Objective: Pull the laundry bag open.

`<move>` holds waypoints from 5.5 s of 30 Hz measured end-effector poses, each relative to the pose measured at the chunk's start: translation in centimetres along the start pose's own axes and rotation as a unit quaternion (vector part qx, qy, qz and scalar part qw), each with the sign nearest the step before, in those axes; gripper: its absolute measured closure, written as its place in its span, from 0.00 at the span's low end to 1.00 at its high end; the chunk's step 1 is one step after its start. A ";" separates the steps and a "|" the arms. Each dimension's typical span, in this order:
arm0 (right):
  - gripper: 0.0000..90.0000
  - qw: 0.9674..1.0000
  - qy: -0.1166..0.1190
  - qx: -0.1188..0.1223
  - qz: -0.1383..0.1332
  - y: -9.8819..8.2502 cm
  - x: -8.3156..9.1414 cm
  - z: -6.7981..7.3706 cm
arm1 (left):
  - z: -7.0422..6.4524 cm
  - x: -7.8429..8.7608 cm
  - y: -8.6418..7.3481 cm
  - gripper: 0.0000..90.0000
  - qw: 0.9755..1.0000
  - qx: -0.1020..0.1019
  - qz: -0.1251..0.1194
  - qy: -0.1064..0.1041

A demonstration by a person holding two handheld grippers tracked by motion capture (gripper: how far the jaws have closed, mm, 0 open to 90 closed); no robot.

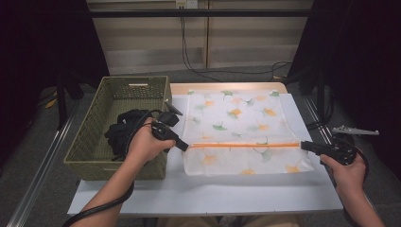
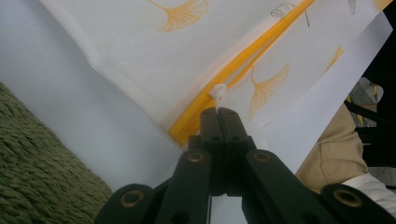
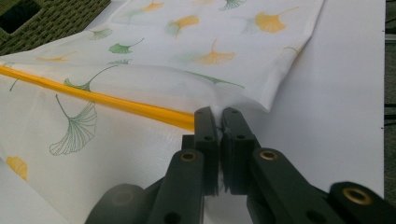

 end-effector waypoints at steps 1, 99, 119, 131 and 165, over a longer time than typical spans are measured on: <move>0.96 1.000 -0.001 0.001 0.000 0.0 0.0 0.0 | 0.0 0.0 0.0 1.00 1.000 -0.001 0.003 -0.001; 0.88 0.999 -0.012 0.011 0.042 -1.4 -1.3 0.3 | 0.5 0.2 -1.0 1.00 1.000 0.013 -0.005 -0.010; 0.62 0.999 -0.017 0.031 0.040 -1.2 -2.0 1.1 | 0.4 -1.1 -0.9 1.00 0.999 0.019 -0.008 -0.025; 0.56 0.999 -0.011 0.032 0.042 -1.3 -2.2 1.4 | -0.3 -1.6 -0.5 0.98 0.999 0.012 -0.025 -0.026; 0.46 0.997 -0.002 0.049 0.055 -1.2 -2.9 2.8 | -1.8 -3.3 0.5 0.23 0.988 -0.043 -0.146 -0.007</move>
Point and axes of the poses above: each handheld gripper's, and its own axes: x roughly backward along the jaws, y roughly out of its top, z roughly to its left, the point moved 4 cm from there along -x, roughly forward along the jaws, and after that the axes turned 3 degrees about -x, right-handed, at the moved point
